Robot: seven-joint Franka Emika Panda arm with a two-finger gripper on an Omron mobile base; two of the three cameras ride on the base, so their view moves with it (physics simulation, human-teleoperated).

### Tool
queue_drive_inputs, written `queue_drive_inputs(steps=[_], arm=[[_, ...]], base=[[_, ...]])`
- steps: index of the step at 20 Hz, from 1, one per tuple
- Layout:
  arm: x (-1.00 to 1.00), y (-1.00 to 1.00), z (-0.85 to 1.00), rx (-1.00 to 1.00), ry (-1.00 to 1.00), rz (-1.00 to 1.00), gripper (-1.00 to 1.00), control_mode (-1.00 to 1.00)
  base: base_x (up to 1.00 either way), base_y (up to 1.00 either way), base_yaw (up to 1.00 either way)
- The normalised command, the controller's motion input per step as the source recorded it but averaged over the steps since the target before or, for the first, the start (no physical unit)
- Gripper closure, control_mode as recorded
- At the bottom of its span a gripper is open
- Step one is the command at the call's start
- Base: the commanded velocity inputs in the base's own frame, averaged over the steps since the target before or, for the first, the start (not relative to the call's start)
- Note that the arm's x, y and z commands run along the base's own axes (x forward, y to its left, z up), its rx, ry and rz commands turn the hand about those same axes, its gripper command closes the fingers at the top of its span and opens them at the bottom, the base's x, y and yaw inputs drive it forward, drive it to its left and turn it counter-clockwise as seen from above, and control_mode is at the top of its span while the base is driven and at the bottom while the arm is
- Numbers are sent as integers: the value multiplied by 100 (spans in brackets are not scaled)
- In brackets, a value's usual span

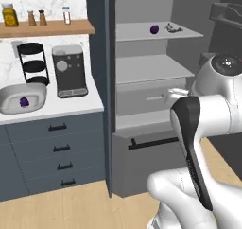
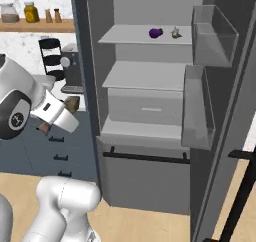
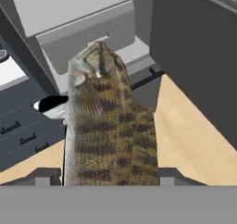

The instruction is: Place one eggplant and one fish in each tupperware on the nearby counter, to pack two identical lunches.

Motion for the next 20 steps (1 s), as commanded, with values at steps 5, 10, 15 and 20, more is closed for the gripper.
queue_drive_inputs(steps=[5, 10, 15, 20], arm=[[0, 0, 0, 0, 0, 0, 100, 100], [0, 0, 0, 0, 0, 0, 100, 100], [0, 0, 0, 0, 0, 0, 100, 100], [0, 0, 0, 0, 0, 0, 100, 100]], base=[[25, 100, 4], [76, 100, 5], [97, 100, 8], [97, 99, 1]])
